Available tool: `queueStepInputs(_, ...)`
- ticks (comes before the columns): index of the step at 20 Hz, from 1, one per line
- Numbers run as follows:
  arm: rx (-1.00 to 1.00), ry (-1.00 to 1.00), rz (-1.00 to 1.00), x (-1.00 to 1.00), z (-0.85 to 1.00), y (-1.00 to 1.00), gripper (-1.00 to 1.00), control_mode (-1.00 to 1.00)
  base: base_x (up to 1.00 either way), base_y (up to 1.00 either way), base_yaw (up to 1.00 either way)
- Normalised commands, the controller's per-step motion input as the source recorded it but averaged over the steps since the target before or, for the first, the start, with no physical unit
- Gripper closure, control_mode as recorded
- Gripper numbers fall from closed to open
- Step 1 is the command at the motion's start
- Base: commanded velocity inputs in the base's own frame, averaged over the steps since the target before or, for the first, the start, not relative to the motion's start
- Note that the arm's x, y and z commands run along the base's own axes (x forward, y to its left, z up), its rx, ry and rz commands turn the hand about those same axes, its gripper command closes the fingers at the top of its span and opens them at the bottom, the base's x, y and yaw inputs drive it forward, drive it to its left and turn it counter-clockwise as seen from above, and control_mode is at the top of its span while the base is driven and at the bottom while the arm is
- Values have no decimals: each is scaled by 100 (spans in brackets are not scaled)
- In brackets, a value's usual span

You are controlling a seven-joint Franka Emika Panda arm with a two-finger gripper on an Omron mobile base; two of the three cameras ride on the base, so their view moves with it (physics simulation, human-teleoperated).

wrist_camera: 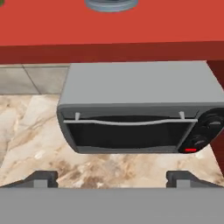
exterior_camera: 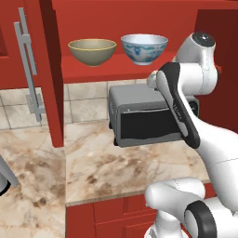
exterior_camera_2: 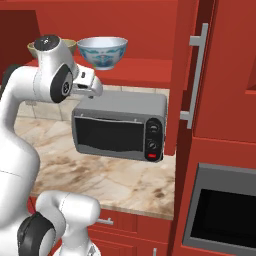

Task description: Pick up the bowls from the cabinet and place each bowl in front of a stool on the dining counter.

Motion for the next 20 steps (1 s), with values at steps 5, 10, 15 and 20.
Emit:
queueStepInputs(5,14,-33,-7,0,77,0,-100,-100,0,0,0)
queueStepInputs(10,17,-21,-8,0,70,0,-100,-100,0,0,0)
queueStepInputs(15,21,-9,-10,5,33,0,-100,-100,0,0,0)
queueStepInputs(20,29,0,-11,22,19,-3,-100,-100,0,0,0)
